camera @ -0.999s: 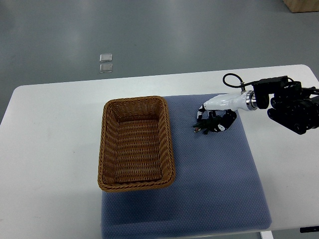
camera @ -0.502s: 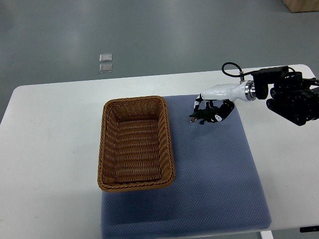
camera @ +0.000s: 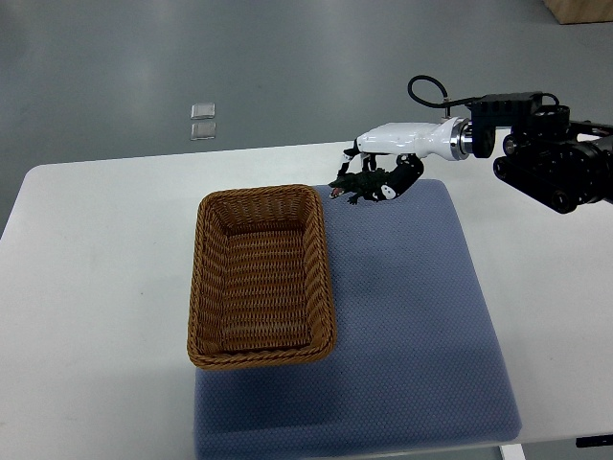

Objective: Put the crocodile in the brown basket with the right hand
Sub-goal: 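Lift the crocodile and carry it over the wicker basket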

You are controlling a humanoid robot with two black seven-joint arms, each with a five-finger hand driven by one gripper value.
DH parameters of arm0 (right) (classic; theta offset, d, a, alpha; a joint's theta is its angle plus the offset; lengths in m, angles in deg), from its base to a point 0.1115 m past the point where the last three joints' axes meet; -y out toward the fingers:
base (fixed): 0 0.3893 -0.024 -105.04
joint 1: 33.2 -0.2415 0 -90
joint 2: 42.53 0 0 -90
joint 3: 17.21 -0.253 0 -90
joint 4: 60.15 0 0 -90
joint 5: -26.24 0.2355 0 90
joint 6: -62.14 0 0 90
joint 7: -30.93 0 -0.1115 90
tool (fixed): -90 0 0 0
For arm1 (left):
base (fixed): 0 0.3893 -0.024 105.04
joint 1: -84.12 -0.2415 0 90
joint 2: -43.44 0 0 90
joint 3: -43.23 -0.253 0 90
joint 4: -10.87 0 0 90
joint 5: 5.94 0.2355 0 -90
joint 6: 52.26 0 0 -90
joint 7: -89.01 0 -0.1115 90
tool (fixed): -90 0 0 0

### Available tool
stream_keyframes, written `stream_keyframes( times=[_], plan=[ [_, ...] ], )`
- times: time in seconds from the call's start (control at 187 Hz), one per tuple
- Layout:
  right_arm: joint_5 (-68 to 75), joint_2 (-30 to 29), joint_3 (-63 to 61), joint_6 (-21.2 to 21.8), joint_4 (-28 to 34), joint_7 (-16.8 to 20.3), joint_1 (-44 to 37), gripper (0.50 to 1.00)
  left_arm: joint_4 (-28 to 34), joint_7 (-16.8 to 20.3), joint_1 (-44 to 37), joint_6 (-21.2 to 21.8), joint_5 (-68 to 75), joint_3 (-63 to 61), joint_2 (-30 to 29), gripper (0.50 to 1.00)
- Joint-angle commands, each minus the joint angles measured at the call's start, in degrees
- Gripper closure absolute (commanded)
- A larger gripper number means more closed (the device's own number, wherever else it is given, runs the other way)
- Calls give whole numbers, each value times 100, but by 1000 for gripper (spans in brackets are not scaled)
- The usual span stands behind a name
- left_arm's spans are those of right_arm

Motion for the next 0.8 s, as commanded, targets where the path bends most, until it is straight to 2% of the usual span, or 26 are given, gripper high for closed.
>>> stream_keyframes(
  times=[0.0, 0.112, 0.47, 0.796],
  plan=[
    [0, -61, -72, -109, 306, 0, -42, 1000, 0, 0, 0, 0, -1, 3, 0, 500],
    [-43, -298, -63, -267, 500, 0, -51, 1000, 8, 0, 0, 0, -1, 3, 0, 500],
    [-114, -1283, 25, -460, 509, 0, -68, 1000, 0, 0, 0, 0, -1, 3, 0, 500],
    [-237, -1538, 201, -486, 482, 0, 37, 998, 0, 0, 0, 0, 8, 3, 0, 500]
  ],
)
